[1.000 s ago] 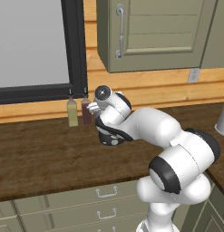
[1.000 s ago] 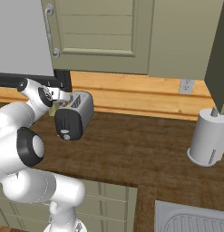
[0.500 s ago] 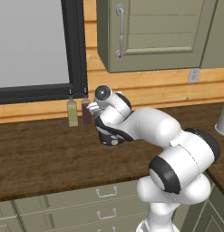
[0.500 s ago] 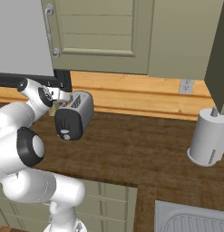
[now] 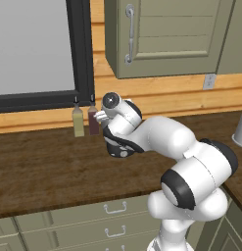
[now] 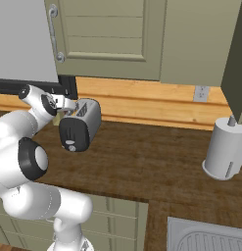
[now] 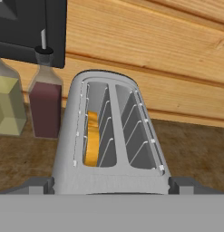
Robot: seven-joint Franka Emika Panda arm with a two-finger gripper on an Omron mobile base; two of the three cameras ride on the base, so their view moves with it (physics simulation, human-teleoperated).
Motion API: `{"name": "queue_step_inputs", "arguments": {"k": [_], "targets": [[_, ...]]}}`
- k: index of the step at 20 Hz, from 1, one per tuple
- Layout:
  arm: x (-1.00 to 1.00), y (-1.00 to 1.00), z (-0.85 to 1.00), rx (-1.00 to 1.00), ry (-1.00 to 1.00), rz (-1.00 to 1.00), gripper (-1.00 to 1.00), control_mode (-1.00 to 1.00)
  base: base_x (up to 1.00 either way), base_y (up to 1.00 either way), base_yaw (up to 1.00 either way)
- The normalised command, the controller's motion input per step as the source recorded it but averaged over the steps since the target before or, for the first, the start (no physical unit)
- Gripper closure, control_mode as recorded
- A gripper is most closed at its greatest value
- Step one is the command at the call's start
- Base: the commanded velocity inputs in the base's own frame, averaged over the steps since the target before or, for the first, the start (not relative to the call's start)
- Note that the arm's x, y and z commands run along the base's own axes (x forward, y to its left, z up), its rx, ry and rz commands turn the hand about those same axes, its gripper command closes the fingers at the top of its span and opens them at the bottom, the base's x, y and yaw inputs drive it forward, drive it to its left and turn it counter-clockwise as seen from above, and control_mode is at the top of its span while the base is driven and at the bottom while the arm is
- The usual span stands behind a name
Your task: Start the toaster. Once the lever pops up, take the bread to the plate on the dining counter.
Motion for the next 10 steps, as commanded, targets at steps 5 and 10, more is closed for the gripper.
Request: {"name": "queue_step_inputs", "arguments": {"k": [5, 10], "targets": [[0.00, 0.00, 0.00, 0.00, 0.00, 0.00, -1.00, -1.00, 0.00, 0.00, 0.00], [0.00, 0.00, 0.00, 0.00, 0.00, 0.00, -1.00, -1.00, 0.00, 0.00, 0.00]]}}
